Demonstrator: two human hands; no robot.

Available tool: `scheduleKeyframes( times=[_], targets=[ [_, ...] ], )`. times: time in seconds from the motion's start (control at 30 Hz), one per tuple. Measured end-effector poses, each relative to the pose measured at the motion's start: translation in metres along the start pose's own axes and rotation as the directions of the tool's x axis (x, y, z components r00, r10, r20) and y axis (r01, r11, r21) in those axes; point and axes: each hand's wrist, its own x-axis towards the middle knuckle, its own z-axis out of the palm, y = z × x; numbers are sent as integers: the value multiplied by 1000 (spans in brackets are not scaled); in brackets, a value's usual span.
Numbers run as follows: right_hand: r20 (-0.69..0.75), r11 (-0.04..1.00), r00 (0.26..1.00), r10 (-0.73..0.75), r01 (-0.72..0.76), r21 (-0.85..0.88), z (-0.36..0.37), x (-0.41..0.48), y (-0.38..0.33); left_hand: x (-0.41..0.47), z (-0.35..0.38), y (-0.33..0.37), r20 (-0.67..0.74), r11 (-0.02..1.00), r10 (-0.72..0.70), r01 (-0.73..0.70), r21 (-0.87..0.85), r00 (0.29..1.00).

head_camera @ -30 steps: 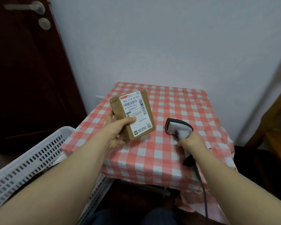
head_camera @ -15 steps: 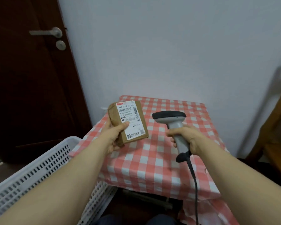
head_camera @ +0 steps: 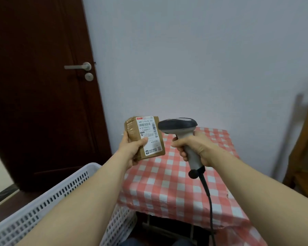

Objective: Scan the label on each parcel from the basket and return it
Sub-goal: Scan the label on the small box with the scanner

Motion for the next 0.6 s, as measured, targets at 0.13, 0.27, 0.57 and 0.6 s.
scheduleKeyframes(
  times=[0.13,0.27,0.57,0.6],
  targets=[
    [-22,999,999,-37,36,-25,0,-11,-5,-9,3,5,-7,1000,24,-24,-13,1000],
    [-45,999,998,-50,49,-24,-5,-19,-6,-15,8,7,-11,999,33,-34,-12,999],
    [-62,999,997,-49,49,-4,-15,-28,-8,-18,17,7,-8,999,40,-40,-8,999],
    [-61,999,997,-48,48,-2,-15,-29,-7,-18,17,7,-10,999,42,-42,-8,999]
  ],
)
